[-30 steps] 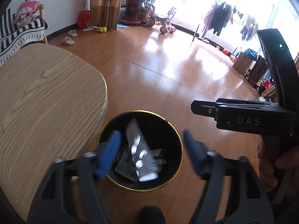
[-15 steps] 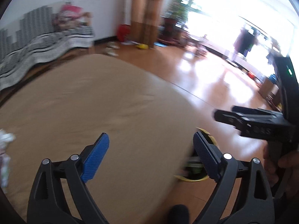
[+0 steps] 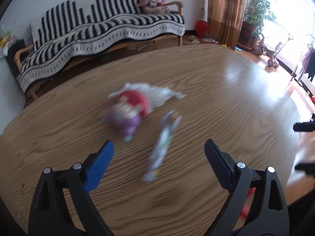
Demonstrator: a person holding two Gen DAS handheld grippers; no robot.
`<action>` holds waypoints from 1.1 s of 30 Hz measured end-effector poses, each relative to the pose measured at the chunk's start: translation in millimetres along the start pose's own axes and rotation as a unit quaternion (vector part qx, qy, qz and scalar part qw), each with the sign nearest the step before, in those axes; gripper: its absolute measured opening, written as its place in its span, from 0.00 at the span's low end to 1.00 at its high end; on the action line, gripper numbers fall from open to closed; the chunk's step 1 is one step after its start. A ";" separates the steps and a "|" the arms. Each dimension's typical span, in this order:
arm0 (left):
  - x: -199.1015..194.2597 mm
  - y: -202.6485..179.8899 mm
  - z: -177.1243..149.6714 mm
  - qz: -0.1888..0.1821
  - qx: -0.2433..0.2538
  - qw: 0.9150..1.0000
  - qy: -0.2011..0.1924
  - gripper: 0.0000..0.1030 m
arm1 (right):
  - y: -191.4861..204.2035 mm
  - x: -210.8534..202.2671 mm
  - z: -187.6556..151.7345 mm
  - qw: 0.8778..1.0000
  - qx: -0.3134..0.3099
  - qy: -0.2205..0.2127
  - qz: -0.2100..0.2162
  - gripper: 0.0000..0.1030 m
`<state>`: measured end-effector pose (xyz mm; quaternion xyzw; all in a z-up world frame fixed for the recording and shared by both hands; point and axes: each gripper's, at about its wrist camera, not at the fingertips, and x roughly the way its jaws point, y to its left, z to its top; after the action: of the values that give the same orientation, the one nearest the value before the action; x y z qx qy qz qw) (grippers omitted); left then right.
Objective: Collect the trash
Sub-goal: 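Move both tools back over the table toward the remaining trash, then grasp the white-green tube packet with the left tool while the right tool grasps the red ribbon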
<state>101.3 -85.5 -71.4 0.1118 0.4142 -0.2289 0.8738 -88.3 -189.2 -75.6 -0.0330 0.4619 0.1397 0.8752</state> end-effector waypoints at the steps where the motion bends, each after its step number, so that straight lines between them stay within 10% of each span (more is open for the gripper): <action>1: 3.2 4.7 -1.6 -0.005 0.000 1.000 0.005 0.88 | 8.6 5.8 -0.7 1.000 -0.011 0.008 0.003 0.76; 13: 36.4 -2.0 -16.3 -0.009 0.050 0.998 0.043 0.78 | 56.4 61.8 -12.3 0.995 -0.069 0.068 0.039 0.62; 17: 36.3 -7.1 -14.7 -0.020 0.051 0.998 0.041 0.51 | 56.2 58.8 -12.8 0.994 -0.062 0.066 0.063 0.22; 20: 35.5 -10.6 -10.9 -0.014 0.050 0.998 0.045 0.14 | 59.6 56.7 -15.4 0.993 -0.067 0.066 0.067 0.12; 33: 3.3 -82.8 23.6 -0.048 0.043 0.998 -0.003 0.13 | -27.5 -7.4 -42.2 0.999 0.030 -0.007 0.021 0.11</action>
<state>78.2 -167.7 -59.5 0.1288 0.4063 -0.2884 0.8574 -118.5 -225.0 -95.7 0.0042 0.4604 0.1438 0.8759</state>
